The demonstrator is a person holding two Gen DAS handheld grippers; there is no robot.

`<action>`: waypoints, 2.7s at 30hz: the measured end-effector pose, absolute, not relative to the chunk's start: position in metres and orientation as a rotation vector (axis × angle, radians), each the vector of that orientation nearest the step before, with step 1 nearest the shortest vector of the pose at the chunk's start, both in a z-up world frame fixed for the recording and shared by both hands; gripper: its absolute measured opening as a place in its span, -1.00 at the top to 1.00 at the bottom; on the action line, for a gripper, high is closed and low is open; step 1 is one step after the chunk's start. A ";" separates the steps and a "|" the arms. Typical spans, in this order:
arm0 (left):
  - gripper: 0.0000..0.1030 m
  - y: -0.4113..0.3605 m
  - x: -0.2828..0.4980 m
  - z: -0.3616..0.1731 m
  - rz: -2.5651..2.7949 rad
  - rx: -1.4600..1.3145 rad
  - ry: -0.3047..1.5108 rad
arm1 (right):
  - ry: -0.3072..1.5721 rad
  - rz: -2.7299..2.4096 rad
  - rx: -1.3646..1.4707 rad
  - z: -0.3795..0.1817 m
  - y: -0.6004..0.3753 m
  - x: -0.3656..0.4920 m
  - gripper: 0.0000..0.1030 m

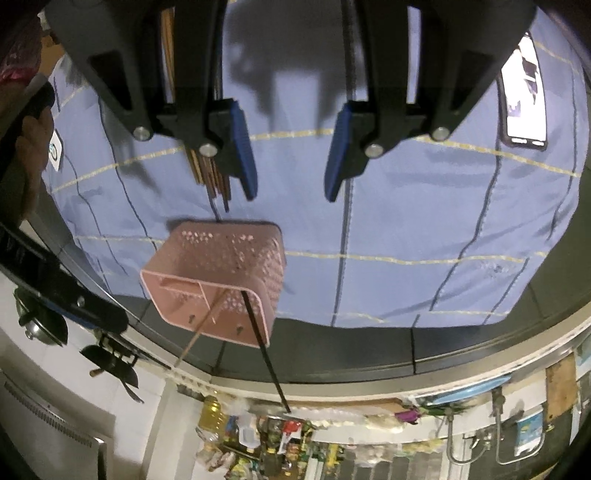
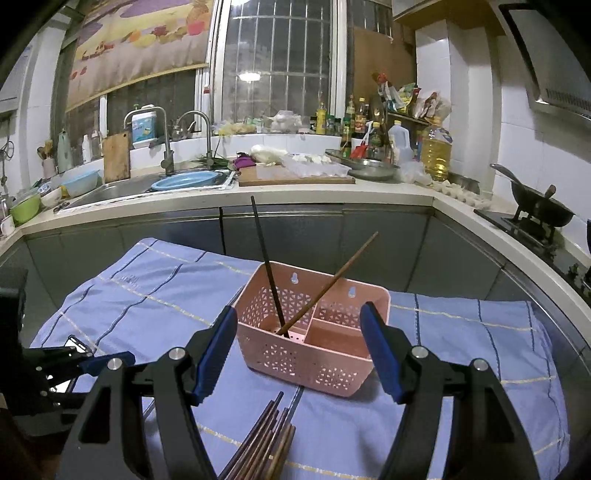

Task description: Organize utensils

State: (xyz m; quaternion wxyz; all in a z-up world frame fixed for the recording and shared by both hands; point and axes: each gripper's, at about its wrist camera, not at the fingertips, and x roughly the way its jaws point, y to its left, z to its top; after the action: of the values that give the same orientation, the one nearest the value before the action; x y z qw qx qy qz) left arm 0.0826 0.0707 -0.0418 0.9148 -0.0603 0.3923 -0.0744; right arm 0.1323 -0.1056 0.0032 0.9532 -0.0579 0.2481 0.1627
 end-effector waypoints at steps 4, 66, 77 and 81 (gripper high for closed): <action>0.31 0.065 0.076 -0.048 -0.181 -0.119 0.832 | 0.511 0.330 -0.115 0.001 -0.107 0.125 -0.34; 0.86 -0.010 0.051 -0.137 -0.234 0.164 0.956 | 0.961 0.390 0.052 -0.150 -0.140 0.069 0.35; 0.83 -0.004 0.051 -0.137 -0.191 0.153 0.957 | 0.908 0.367 -0.090 -0.149 -0.120 0.067 0.35; 0.81 -0.001 0.053 -0.137 -0.182 0.150 0.955 | 0.929 0.352 -0.023 -0.149 -0.140 0.073 0.35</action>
State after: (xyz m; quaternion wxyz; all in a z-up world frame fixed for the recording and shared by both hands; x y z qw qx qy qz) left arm 0.0530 -0.0010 -0.1366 0.8814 0.0718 0.4587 -0.0875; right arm 0.0730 -0.1396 -0.1493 0.8792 -0.0111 0.4455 0.1687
